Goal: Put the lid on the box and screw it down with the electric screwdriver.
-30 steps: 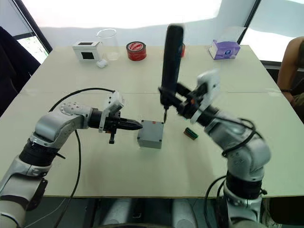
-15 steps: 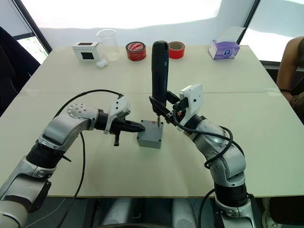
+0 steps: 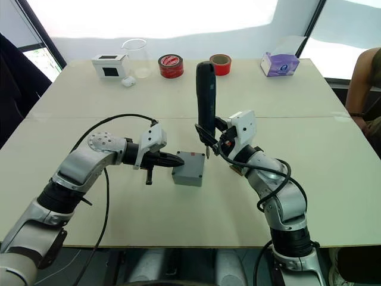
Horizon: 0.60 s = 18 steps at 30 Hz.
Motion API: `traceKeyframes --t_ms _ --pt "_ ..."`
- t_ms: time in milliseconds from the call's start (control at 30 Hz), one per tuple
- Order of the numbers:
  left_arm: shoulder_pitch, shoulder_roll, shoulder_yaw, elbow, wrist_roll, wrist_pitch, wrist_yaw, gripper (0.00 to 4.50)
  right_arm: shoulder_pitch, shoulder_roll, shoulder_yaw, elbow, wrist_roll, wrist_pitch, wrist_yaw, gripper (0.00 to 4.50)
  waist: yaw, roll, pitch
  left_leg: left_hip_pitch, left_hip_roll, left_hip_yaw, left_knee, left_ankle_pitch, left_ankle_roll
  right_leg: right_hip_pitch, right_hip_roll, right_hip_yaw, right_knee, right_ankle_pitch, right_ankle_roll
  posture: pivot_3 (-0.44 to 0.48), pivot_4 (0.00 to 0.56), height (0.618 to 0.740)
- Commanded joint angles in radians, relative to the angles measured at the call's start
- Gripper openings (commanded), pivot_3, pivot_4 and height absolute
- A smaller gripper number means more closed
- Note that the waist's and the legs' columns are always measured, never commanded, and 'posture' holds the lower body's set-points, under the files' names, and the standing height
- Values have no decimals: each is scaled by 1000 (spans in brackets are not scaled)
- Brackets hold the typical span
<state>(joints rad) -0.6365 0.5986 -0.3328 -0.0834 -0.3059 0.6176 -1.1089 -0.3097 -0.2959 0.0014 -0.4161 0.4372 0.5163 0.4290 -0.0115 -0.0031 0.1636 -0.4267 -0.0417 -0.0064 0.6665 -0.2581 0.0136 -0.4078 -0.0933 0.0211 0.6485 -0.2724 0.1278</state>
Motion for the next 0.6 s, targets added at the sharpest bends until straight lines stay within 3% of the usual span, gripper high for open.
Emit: traceKeyframes --t_ms 33,600 --pt "20 5 -23 -1 25 9 0 0 -40 28 -52 -66 73 -5 -16 1804 0 0 0 0 0 0 0 0 0 0 0 0 0 0 0 0 150 740" --pt "21 -4 -20 14 40 -1 2 0 -90 35 -59 -69 131 40 -47 1804 1 0 0 0 0 0 0 0 0 0 0 0 0 0 0 0 150 740"
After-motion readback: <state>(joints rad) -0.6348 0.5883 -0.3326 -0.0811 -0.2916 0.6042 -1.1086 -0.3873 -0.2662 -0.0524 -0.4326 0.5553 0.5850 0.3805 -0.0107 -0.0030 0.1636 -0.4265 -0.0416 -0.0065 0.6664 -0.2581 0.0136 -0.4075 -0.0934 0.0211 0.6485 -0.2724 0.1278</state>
